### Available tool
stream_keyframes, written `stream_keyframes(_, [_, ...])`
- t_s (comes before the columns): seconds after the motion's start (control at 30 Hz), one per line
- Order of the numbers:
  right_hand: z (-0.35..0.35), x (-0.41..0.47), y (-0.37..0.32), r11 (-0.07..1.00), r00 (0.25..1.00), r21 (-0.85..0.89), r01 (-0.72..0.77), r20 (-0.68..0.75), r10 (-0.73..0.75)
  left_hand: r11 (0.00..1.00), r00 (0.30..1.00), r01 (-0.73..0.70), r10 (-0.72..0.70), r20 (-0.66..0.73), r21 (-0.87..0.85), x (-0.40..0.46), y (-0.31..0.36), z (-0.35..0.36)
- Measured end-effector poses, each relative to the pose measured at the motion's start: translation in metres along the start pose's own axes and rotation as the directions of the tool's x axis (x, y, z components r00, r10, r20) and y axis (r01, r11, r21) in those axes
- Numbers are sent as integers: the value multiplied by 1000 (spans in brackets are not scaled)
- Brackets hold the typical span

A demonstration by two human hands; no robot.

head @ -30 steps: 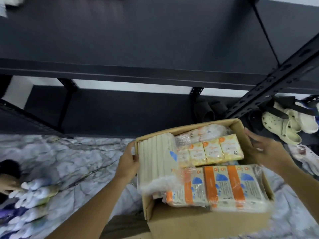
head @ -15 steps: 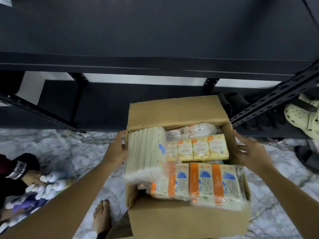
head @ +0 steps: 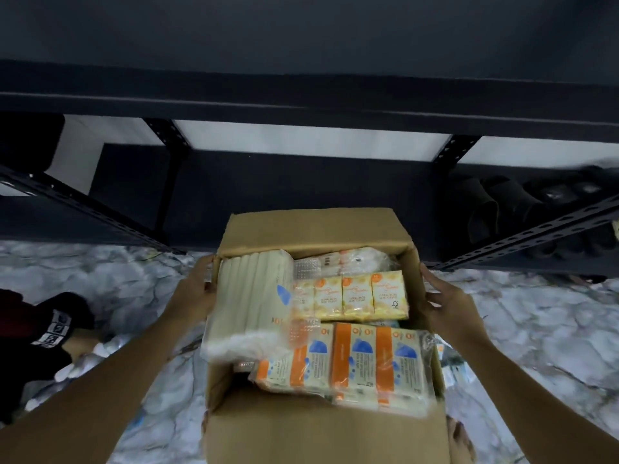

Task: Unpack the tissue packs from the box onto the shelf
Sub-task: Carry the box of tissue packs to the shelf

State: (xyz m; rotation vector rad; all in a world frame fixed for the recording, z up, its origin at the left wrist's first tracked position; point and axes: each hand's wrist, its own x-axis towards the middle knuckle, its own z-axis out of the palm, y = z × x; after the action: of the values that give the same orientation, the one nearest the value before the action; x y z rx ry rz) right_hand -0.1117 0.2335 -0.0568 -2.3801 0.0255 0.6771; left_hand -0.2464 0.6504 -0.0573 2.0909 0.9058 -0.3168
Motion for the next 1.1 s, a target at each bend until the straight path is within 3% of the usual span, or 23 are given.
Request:
stream_keyframes(0.23, [37, 5, 13, 998, 997, 27, -49, -65, 51, 999, 1000, 1, -2, 30, 38, 29, -4, 7])
stream_keyframes(0.43, [31, 23, 8, 999, 994, -26, -43, -101, 40, 998, 998, -36, 33, 61, 49, 53, 9, 10])
stream_keyframes(0.63, [27, 28, 5, 998, 996, -53, -32, -83, 27, 996, 998, 21, -26, 58, 84, 62, 10, 12])
stream_keyframes(0.9, [29, 33, -13, 982, 983, -92, -163, -106, 153, 988, 995, 78, -84, 46, 131, 65, 29, 17])
stream_keyframes(0.97, [25, 35, -25, 991, 986, -93, -99, -140, 86, 984, 992, 114, -121, 48, 135, 64, 40, 16])
stream_keyframes(1.03, [23, 39, -41, 995, 976, -79, 54, -208, -70, 979, 992, 120, -123, 12, 163, 59, 54, 20])
stream_keyframes(1.1, [26, 41, -57, 979, 949, -87, 183, -244, -199, 979, 997, 47, -35, -62, 196, 52, 68, 30])
